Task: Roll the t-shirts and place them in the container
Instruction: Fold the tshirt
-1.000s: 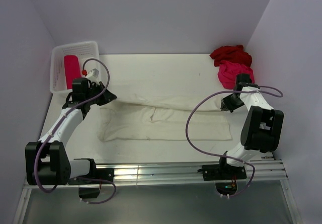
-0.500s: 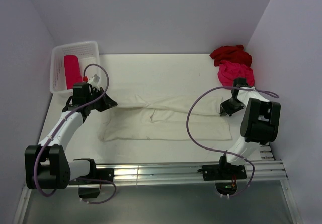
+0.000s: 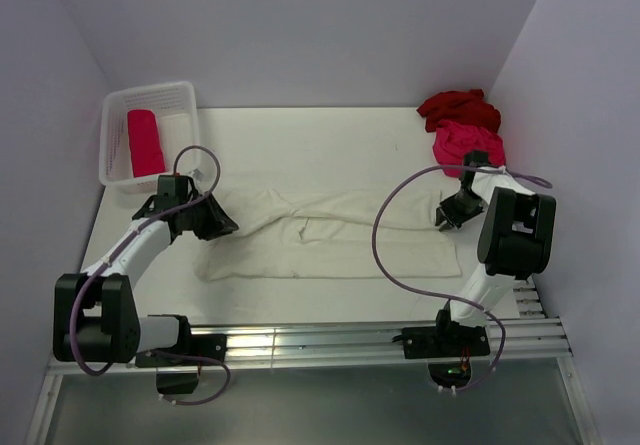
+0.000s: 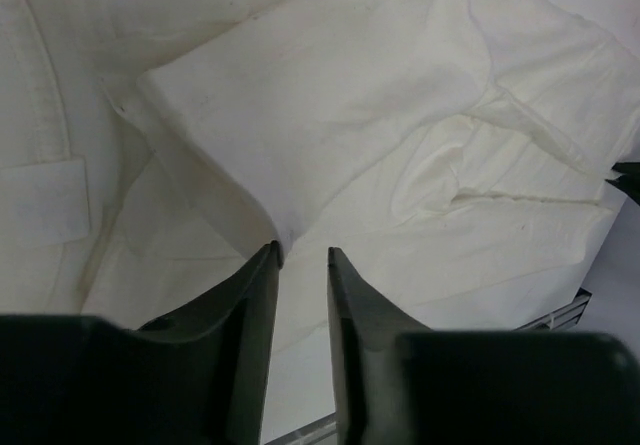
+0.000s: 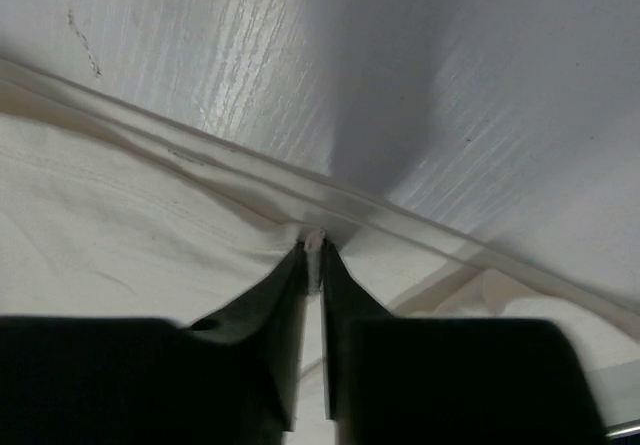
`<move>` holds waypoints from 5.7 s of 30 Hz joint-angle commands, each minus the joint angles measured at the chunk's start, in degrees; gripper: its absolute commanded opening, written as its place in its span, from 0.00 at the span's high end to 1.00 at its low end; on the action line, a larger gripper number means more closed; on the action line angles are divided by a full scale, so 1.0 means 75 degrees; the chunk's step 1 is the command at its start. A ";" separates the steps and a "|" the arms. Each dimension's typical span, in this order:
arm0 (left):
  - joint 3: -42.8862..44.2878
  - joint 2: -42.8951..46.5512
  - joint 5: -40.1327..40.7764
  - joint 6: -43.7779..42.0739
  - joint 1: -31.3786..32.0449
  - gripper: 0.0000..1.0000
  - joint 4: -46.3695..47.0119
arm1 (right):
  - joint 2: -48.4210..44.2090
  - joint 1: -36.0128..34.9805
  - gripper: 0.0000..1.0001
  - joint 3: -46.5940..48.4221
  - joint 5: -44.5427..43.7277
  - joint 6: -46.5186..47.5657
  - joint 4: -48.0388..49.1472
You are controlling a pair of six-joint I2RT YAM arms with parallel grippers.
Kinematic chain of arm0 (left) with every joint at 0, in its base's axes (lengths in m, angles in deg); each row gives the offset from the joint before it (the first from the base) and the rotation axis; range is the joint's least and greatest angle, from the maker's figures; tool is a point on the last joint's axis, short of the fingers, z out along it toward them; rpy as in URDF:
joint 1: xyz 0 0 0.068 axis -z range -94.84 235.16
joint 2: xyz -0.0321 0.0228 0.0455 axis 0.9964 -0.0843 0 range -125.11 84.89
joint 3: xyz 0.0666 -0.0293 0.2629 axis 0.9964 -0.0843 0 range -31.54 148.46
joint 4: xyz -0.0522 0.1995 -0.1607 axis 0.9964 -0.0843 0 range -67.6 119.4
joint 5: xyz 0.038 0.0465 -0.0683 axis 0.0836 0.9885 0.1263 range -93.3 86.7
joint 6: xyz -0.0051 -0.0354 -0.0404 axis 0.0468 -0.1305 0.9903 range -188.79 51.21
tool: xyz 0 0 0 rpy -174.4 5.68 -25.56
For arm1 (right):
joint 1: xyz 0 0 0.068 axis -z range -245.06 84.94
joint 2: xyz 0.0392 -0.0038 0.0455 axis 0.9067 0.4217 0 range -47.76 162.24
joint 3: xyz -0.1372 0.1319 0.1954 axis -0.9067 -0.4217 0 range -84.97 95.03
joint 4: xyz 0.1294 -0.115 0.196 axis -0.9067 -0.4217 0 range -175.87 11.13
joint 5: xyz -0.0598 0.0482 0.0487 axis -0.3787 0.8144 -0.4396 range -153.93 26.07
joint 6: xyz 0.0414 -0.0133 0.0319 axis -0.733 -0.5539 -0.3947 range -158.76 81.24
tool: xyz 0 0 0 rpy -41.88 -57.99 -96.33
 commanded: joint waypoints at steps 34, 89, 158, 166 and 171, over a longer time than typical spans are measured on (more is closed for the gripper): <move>0.3391 -0.2777 -0.0076 -0.0036 -0.0582 0.50 0.0241 | 0.3369 -0.4956 0.43 0.5678 0.4465 0.1770 0.2837; 0.4070 -0.4512 0.1153 -0.0950 0.0390 0.54 -0.0695 | 0.4636 -0.6246 0.55 0.5361 0.5005 0.0995 0.4563; 0.5453 -0.6071 0.2009 -0.1161 0.0800 0.66 -0.2289 | 0.0663 -0.6340 0.53 0.0790 0.6411 0.2965 0.4082; 0.5476 -0.6118 0.1939 -0.1184 0.0800 0.66 -0.2324 | 0.1284 -0.6784 0.45 0.2465 0.5968 0.2518 0.4004; 0.5500 -0.6118 0.1834 -0.1196 0.0800 0.65 -0.2336 | 0.1695 -0.7417 0.44 0.3414 0.4553 0.3092 0.3614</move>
